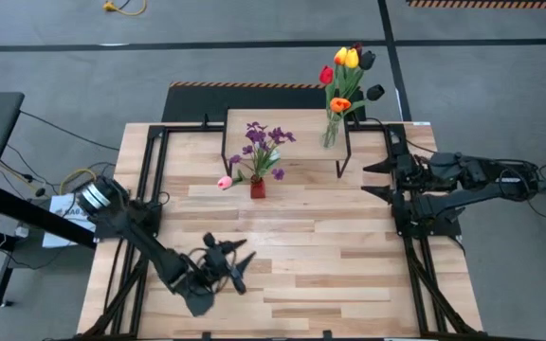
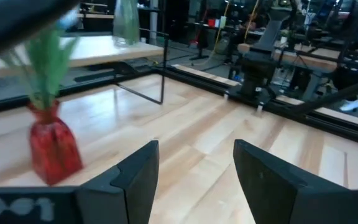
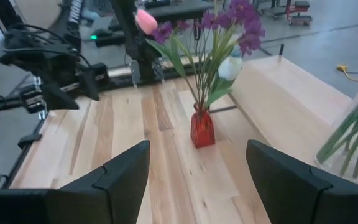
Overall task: Pick and place flowers into a vace then onto a shelf
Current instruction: Put the red vase with flowers on the shelf
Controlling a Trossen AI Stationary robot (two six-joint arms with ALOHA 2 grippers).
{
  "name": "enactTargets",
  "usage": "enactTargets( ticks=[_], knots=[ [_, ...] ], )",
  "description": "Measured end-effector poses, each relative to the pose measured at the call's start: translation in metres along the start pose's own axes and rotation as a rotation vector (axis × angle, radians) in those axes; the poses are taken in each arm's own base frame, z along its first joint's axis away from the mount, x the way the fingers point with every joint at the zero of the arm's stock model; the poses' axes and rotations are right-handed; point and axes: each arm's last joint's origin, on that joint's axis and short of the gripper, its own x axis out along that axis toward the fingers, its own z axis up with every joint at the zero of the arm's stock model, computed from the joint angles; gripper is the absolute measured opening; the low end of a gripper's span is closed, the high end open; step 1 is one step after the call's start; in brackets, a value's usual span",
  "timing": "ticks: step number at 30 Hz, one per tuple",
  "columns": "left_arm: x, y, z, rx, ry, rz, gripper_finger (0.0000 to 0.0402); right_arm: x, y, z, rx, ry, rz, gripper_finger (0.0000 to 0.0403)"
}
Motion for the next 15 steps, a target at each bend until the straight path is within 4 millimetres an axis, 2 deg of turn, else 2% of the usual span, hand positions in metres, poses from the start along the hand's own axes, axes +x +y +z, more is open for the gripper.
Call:
enactTargets(
  ticks=[4,8,12,15],
  knots=[
    [0.013,-0.024,-0.013,-0.002,-0.016,0.039,0.0196,0.000,-0.001,-0.004,-0.012,0.044,-0.006,0.0260],
    [0.032,-0.039,-0.030,0.032,-0.030,0.093,0.0196,0.000,-0.001,-0.008,-0.021,0.079,-0.012,0.0260],
    [0.049,-0.042,-0.048,0.137,-0.057,0.186,0.0196,-0.001,-0.002,-0.010,-0.027,0.100,-0.015,0.0260],
    [0.058,-0.035,-0.055,0.197,-0.118,0.288,0.0196,-0.001,-0.002,-0.012,-0.031,0.118,-0.017,0.0260]
  ],
)
